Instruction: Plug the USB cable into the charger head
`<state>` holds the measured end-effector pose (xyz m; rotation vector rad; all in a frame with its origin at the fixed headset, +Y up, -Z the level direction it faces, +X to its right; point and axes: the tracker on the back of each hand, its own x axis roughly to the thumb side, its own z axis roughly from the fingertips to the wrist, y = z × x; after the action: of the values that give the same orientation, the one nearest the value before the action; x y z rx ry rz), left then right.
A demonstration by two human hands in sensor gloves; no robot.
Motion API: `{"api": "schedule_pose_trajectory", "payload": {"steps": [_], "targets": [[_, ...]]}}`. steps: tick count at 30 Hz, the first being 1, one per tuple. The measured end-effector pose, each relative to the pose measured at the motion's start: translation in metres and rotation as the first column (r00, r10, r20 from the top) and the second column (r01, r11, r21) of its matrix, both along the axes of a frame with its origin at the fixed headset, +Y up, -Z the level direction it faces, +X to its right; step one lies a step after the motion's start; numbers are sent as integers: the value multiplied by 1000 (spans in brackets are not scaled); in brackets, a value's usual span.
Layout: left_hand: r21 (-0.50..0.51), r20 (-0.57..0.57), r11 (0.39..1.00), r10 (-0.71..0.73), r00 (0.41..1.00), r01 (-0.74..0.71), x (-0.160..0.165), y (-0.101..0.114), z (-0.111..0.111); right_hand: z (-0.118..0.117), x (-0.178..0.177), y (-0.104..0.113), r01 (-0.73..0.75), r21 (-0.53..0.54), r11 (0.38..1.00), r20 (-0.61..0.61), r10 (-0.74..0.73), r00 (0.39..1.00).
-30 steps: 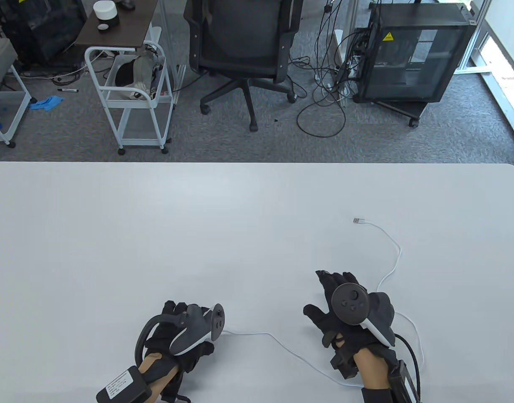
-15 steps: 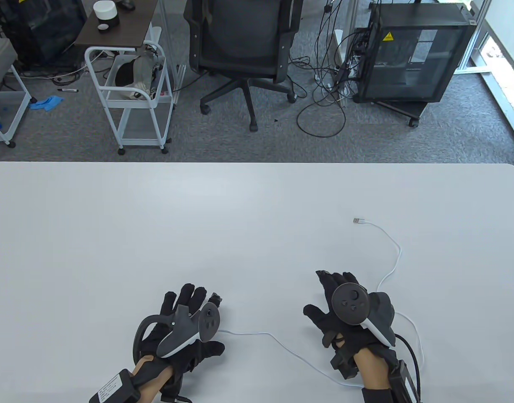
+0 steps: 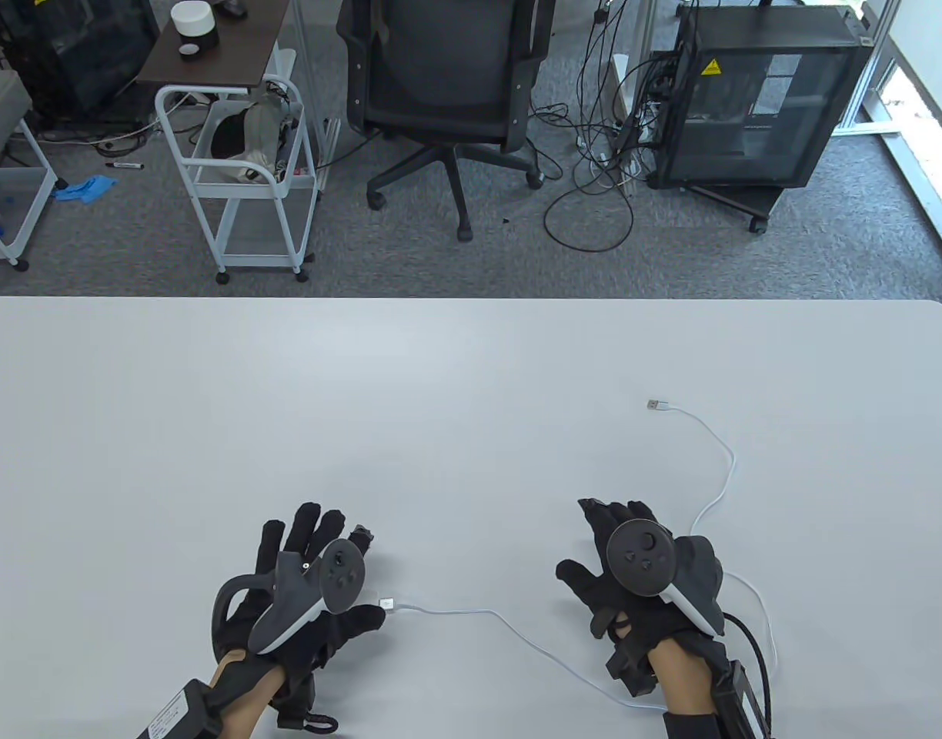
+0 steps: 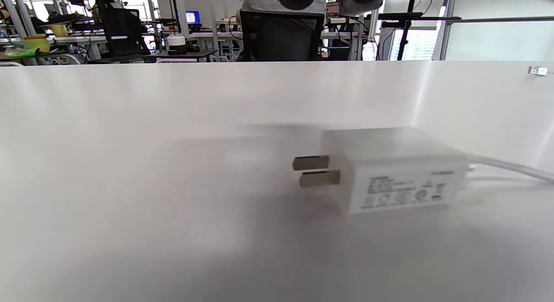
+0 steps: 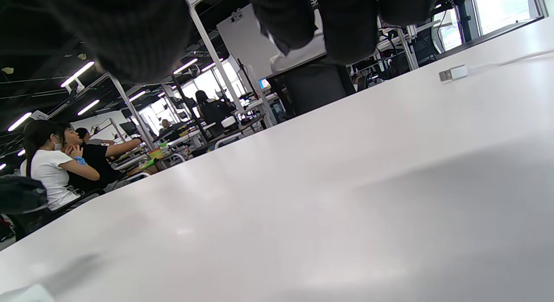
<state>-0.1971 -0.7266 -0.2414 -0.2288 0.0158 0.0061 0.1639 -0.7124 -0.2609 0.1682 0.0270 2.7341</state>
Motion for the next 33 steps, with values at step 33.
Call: {"api": "schedule_pose_trajectory", "payload": {"steps": [33], "targets": [[-46, -322, 936, 317, 892, -349, -92, 0, -16, 2, -1, 0, 6, -28, 1000, -13, -6, 1000]]}}
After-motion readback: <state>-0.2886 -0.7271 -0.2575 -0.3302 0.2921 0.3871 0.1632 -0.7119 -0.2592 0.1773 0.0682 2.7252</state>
